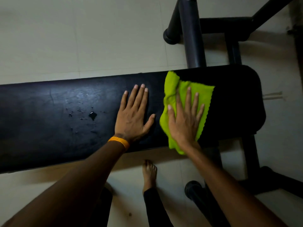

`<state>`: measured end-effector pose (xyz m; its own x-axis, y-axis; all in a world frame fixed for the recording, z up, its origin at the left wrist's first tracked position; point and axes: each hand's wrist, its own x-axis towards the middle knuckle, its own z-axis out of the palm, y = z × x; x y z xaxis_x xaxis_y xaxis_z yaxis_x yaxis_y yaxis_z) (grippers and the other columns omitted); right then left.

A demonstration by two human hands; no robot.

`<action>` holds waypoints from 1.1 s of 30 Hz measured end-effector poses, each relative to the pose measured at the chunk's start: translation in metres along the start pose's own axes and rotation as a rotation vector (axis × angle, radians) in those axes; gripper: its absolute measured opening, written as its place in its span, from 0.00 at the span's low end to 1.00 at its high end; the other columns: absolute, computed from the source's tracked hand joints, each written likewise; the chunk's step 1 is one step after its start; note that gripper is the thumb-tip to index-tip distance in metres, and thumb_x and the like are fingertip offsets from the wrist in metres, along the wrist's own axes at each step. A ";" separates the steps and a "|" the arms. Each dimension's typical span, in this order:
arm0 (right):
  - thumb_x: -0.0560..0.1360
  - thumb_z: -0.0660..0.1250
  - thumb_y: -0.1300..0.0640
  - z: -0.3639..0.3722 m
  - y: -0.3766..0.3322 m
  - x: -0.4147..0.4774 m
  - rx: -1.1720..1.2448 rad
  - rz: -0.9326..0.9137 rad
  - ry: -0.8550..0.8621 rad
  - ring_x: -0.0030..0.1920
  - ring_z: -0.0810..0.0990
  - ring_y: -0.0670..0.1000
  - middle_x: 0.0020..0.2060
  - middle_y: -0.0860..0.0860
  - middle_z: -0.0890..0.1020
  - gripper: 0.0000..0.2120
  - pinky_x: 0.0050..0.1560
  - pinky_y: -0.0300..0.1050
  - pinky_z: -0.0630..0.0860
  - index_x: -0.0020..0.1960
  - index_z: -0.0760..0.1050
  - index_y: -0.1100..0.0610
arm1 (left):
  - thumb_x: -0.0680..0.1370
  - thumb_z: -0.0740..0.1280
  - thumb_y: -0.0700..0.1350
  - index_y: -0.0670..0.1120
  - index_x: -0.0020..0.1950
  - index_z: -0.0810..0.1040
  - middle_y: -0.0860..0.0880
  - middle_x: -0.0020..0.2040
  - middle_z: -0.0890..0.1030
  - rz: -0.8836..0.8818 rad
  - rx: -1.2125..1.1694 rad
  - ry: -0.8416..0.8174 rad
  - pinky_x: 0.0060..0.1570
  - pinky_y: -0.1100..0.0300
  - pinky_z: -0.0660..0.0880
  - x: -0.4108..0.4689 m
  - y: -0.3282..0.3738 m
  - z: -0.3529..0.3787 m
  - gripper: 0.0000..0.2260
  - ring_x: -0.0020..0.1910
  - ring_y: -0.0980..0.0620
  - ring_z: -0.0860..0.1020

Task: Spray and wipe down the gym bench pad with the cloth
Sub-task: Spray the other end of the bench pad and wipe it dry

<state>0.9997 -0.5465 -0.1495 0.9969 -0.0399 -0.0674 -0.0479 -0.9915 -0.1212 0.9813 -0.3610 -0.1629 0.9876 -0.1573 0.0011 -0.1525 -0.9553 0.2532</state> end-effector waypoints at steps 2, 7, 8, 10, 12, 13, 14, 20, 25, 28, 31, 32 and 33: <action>0.82 0.50 0.38 0.001 -0.002 -0.031 -0.039 -0.137 -0.051 0.83 0.49 0.59 0.83 0.52 0.53 0.28 0.79 0.65 0.46 0.82 0.55 0.43 | 0.83 0.55 0.60 0.38 0.84 0.56 0.41 0.85 0.56 0.016 -0.051 0.010 0.82 0.39 0.50 -0.001 -0.002 -0.003 0.36 0.85 0.42 0.52; 0.80 0.49 0.37 -0.005 -0.001 0.044 -0.060 -0.186 -0.060 0.82 0.50 0.58 0.83 0.51 0.55 0.30 0.79 0.66 0.48 0.81 0.55 0.41 | 0.82 0.57 0.58 0.38 0.83 0.59 0.40 0.84 0.59 -0.058 -0.056 0.070 0.82 0.39 0.50 -0.022 -0.024 -0.018 0.35 0.84 0.40 0.54; 0.80 0.48 0.37 -0.004 -0.011 0.056 -0.025 -0.073 -0.039 0.83 0.50 0.57 0.83 0.51 0.55 0.30 0.79 0.66 0.47 0.81 0.56 0.42 | 0.82 0.56 0.58 0.38 0.83 0.59 0.40 0.84 0.58 -0.097 -0.056 0.081 0.82 0.39 0.49 -0.026 -0.033 -0.022 0.35 0.84 0.40 0.54; 0.81 0.48 0.38 0.002 -0.044 0.050 0.045 0.087 -0.005 0.83 0.49 0.57 0.83 0.51 0.55 0.30 0.79 0.67 0.46 0.81 0.59 0.43 | 0.82 0.55 0.59 0.38 0.83 0.58 0.40 0.84 0.58 -0.173 -0.061 0.088 0.82 0.38 0.49 -0.036 -0.054 -0.029 0.35 0.84 0.40 0.54; 0.81 0.50 0.39 0.009 -0.077 0.008 0.065 0.042 -0.006 0.82 0.51 0.58 0.82 0.51 0.56 0.29 0.79 0.67 0.47 0.80 0.61 0.45 | 0.82 0.55 0.60 0.38 0.83 0.58 0.40 0.84 0.58 -0.230 -0.055 0.095 0.82 0.38 0.49 -0.045 -0.077 -0.035 0.36 0.84 0.41 0.53; 0.81 0.51 0.39 0.011 -0.089 -0.018 0.060 -0.019 -0.027 0.82 0.51 0.59 0.82 0.52 0.56 0.28 0.79 0.67 0.48 0.80 0.61 0.45 | 0.82 0.55 0.60 0.38 0.83 0.58 0.40 0.84 0.58 -0.258 -0.052 0.103 0.81 0.37 0.50 -0.050 -0.088 -0.038 0.36 0.84 0.40 0.54; 0.81 0.51 0.39 0.013 -0.094 -0.040 0.043 -0.085 -0.054 0.82 0.51 0.59 0.82 0.52 0.56 0.28 0.79 0.67 0.48 0.81 0.59 0.44 | 0.82 0.55 0.60 0.38 0.83 0.58 0.40 0.84 0.58 -0.288 -0.052 0.110 0.81 0.37 0.50 -0.056 -0.099 -0.042 0.36 0.84 0.40 0.54; 0.80 0.48 0.37 0.010 -0.084 0.024 -0.023 -0.211 -0.055 0.82 0.52 0.57 0.82 0.51 0.57 0.30 0.79 0.65 0.48 0.81 0.58 0.42 | 0.82 0.52 0.61 0.40 0.84 0.56 0.41 0.85 0.55 -0.389 0.003 0.083 0.82 0.37 0.47 -0.093 -0.168 -0.052 0.36 0.84 0.41 0.52; 0.81 0.49 0.38 0.017 -0.128 0.015 0.047 0.014 0.015 0.82 0.51 0.57 0.82 0.51 0.57 0.29 0.79 0.66 0.47 0.79 0.64 0.46 | 0.83 0.49 0.61 0.43 0.85 0.51 0.44 0.86 0.50 -0.434 0.040 0.032 0.81 0.36 0.44 -0.102 -0.179 -0.049 0.35 0.85 0.44 0.47; 0.83 0.49 0.39 0.016 -0.145 -0.030 -0.013 -0.221 -0.070 0.83 0.48 0.58 0.83 0.51 0.53 0.28 0.80 0.65 0.44 0.81 0.56 0.43 | 0.83 0.48 0.60 0.43 0.85 0.49 0.44 0.86 0.48 -0.440 0.049 0.023 0.81 0.36 0.45 -0.101 -0.177 -0.050 0.35 0.85 0.44 0.46; 0.82 0.49 0.39 0.014 -0.143 0.013 -0.050 -0.475 -0.151 0.83 0.49 0.56 0.83 0.50 0.53 0.28 0.80 0.64 0.45 0.82 0.54 0.41 | 0.83 0.49 0.60 0.43 0.85 0.50 0.44 0.86 0.49 -0.445 0.050 0.023 0.81 0.36 0.45 -0.101 -0.177 -0.050 0.35 0.85 0.44 0.47; 0.82 0.49 0.38 0.014 -0.143 0.035 -0.053 -0.493 -0.148 0.83 0.51 0.56 0.83 0.50 0.55 0.28 0.80 0.64 0.46 0.81 0.55 0.41 | 0.83 0.50 0.60 0.43 0.85 0.50 0.44 0.86 0.49 -0.445 0.054 0.021 0.81 0.36 0.45 -0.101 -0.177 -0.049 0.35 0.85 0.44 0.47; 0.82 0.48 0.38 0.014 -0.146 0.054 -0.038 -0.437 -0.134 0.82 0.53 0.56 0.82 0.50 0.58 0.28 0.80 0.63 0.48 0.81 0.58 0.42 | 0.83 0.50 0.60 0.43 0.85 0.50 0.44 0.86 0.49 -0.446 0.057 0.018 0.82 0.36 0.45 -0.100 -0.177 -0.049 0.35 0.85 0.44 0.46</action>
<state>1.0600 -0.4017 -0.1495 0.9063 0.3966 -0.1462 0.3798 -0.9158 -0.1303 0.9110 -0.1639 -0.1607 0.9577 0.2767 -0.0793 0.2867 -0.9411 0.1794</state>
